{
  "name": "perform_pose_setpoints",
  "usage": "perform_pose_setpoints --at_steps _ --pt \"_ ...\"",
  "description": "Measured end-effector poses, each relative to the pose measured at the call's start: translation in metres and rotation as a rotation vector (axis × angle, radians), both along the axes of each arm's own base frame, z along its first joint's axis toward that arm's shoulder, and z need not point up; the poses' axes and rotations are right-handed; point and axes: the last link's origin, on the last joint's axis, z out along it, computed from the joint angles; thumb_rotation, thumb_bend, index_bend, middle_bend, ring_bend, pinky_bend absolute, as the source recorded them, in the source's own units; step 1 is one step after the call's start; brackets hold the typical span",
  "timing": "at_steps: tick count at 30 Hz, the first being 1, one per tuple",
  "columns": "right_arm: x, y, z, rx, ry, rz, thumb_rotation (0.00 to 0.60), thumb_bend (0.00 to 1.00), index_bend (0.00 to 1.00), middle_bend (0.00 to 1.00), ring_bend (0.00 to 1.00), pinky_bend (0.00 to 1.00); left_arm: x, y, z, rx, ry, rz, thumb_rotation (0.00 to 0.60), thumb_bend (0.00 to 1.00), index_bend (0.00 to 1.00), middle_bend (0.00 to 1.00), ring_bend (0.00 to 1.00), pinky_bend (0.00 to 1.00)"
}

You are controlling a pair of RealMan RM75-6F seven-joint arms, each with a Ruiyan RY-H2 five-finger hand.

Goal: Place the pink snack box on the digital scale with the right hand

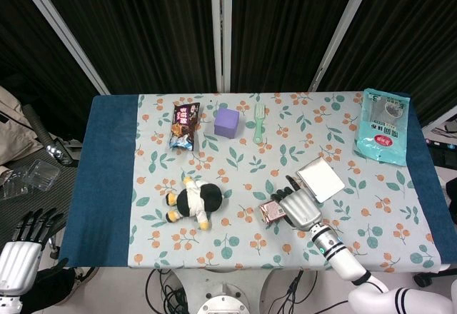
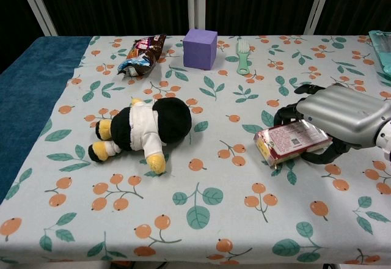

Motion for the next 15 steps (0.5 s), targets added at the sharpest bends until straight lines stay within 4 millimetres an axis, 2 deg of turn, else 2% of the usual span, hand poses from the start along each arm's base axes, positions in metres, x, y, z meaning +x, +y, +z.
perform_pose_setpoints --at_steps 6,10,15 --pt "-0.007 -0.016 0.031 -0.102 -0.039 -0.018 0.600 0.27 0.49 0.48 0.38 0.09 0.001 0.000 0.000 -0.003 0.002 -0.001 0.600 0.11 0.14 0.06 0.00 0.07" --pt "-0.024 -0.028 0.050 -0.158 -0.020 -0.075 0.600 0.28 0.49 0.48 0.38 0.08 0.002 0.001 -0.002 -0.010 0.005 -0.003 0.600 0.11 0.14 0.06 0.00 0.07" --pt "-0.047 -0.038 0.065 -0.207 0.023 -0.141 0.600 0.27 0.49 0.48 0.38 0.06 0.002 0.001 -0.002 -0.012 0.009 0.000 0.600 0.11 0.14 0.06 0.00 0.07"
